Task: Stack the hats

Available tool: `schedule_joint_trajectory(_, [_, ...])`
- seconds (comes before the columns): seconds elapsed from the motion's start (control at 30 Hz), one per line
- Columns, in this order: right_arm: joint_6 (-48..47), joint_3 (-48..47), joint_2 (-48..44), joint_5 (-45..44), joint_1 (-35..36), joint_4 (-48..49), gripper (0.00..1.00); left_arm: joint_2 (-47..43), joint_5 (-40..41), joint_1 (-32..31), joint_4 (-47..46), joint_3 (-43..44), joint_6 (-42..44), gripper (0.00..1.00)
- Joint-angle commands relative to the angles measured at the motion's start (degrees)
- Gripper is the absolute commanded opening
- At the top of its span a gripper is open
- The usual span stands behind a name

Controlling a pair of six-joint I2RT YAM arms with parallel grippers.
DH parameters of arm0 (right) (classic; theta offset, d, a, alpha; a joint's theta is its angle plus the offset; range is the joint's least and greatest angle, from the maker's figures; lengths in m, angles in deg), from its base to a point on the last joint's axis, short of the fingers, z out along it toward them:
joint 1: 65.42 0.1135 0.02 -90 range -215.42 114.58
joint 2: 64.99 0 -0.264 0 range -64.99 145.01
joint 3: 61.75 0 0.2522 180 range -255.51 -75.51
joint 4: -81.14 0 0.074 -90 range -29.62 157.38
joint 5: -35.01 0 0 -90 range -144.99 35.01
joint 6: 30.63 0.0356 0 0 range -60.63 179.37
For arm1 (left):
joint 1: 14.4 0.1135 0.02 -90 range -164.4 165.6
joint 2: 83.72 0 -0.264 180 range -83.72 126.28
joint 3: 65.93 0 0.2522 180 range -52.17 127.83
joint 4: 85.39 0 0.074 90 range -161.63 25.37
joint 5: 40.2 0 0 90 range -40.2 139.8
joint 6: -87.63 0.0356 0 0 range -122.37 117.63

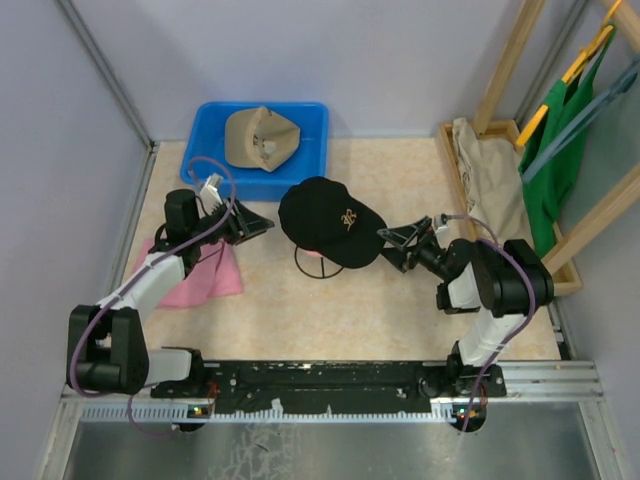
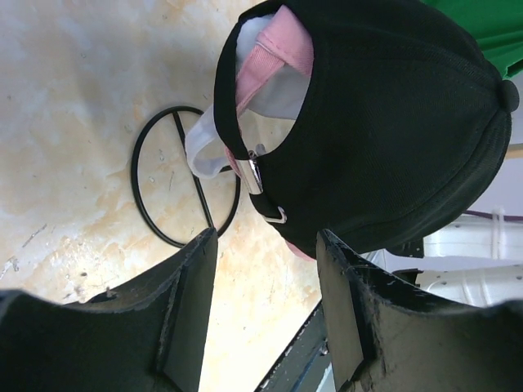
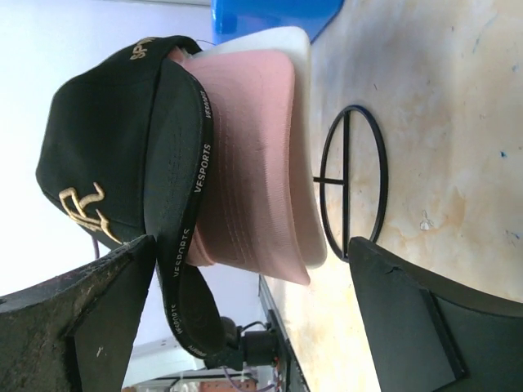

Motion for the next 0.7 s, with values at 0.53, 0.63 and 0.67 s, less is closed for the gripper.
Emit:
schedule_joint_trajectory(0.53, [6.10,-3.78,6.78,5.25,4.18,20.29,0.81,1.74,-0.07,-0.48,-0.62,2.33,1.09,0.58])
schedule_joint_trajectory(0.63, [6.59,-3.32,7.14,5.27,4.56,20.14,0.65,1.79,0.01,-0.47,-0.78,2.07,1.16,0.58])
schedule_joint_trajectory(0.67, [6.65,-3.06,7.14,5.26,4.53,20.24,0.57,1.87,-0.12,-0.51,-0.89,1.89,1.06,0.59])
